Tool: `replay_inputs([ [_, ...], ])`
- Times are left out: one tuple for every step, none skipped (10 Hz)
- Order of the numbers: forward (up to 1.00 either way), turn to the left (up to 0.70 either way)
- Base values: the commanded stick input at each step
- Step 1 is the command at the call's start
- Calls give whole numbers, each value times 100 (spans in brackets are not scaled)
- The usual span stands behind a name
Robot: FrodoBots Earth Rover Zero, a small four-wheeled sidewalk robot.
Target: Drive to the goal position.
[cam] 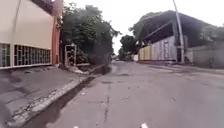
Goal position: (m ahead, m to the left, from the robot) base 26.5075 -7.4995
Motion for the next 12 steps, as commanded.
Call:
replay_inputs([
  [85, 0],
  [85, 0],
  [85, 0],
  [85, 0],
  [85, 0],
  [85, 0],
  [85, 0],
  [85, 0],
  [85, -3],
  [85, -7],
  [85, -4],
  [85, -1],
])
